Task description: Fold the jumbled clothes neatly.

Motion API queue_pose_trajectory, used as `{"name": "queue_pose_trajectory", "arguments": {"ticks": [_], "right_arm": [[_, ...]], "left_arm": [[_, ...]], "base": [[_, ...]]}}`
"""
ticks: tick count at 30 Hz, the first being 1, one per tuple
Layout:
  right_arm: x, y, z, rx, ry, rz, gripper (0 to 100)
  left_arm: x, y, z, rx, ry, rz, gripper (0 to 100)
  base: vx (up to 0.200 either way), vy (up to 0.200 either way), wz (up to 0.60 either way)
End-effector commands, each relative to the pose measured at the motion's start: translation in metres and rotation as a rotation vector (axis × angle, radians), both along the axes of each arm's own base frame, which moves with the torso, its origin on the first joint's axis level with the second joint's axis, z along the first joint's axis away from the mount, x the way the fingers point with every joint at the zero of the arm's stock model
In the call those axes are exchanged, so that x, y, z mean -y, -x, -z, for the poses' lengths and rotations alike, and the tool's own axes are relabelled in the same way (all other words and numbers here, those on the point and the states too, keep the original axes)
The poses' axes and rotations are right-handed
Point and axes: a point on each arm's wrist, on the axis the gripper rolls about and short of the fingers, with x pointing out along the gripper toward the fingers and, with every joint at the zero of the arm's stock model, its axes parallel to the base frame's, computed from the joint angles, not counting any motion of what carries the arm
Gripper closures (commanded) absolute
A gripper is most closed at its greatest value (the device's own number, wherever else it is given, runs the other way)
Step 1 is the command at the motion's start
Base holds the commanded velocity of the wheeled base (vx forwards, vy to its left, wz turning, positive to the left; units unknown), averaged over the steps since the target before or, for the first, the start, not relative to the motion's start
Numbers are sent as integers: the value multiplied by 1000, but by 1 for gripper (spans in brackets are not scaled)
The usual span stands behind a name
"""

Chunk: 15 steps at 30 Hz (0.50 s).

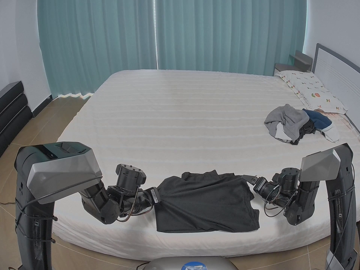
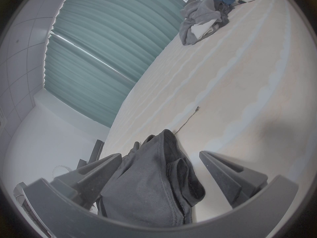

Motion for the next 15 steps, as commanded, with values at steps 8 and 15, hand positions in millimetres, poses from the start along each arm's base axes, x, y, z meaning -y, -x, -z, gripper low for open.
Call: {"name": "queue_pose_trajectory", "arguments": {"ticks": [8, 15], "right_arm": [[0, 0, -1, 11, -2, -1, 0], [0, 0, -1, 11, -2, 0, 0]], "left_arm": [[0, 0, 1, -2, -1, -1, 100], [0, 1, 1, -1, -7, -6, 100]], "base": [[0, 200, 0], [0, 29, 0]]}}
